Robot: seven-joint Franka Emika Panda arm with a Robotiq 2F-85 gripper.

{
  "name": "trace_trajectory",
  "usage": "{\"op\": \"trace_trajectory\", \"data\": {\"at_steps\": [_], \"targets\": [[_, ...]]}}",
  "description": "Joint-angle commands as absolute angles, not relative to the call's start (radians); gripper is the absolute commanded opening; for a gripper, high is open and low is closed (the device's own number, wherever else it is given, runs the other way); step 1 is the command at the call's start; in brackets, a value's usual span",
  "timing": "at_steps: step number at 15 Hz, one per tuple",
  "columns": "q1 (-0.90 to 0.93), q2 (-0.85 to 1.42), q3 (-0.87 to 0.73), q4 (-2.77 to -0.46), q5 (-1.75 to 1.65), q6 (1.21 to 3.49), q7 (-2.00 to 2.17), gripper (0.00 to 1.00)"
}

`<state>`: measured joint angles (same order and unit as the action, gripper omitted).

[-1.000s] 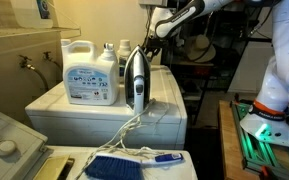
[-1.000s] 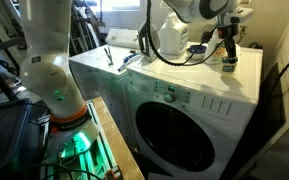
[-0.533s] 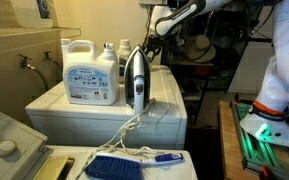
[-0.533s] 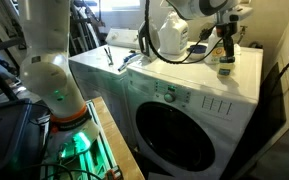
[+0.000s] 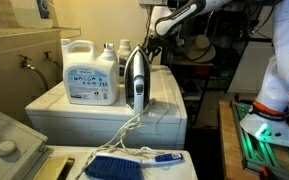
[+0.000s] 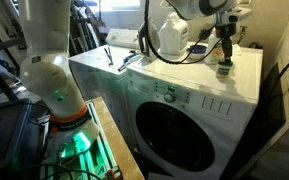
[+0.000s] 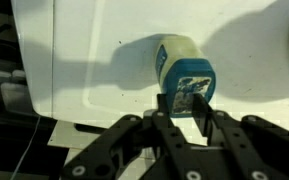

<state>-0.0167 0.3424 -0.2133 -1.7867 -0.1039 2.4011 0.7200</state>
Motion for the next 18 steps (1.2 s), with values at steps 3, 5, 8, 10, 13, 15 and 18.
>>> {"op": "trace_trajectory", "data": {"at_steps": [3, 5, 8, 10, 13, 15, 18], "targets": [[-0.019, 0.331, -0.209, -1.796, -0.102, 2.385, 0.730, 0.79], [-0.019, 0.335, -0.206, -1.796, -0.097, 2.384, 0.730, 0.94], [-0.019, 0.346, -0.201, -1.792, -0.092, 2.391, 0.734, 1.00], [-0.020, 0.355, -0.198, -1.789, -0.089, 2.394, 0.732, 1.00], [-0.019, 0.366, -0.197, -1.785, -0.091, 2.393, 0.734, 1.00], [-0.019, 0.370, -0.197, -1.784, -0.088, 2.393, 0.735, 0.95], [-0.019, 0.369, -0.196, -1.784, -0.086, 2.391, 0.733, 0.68]]}}
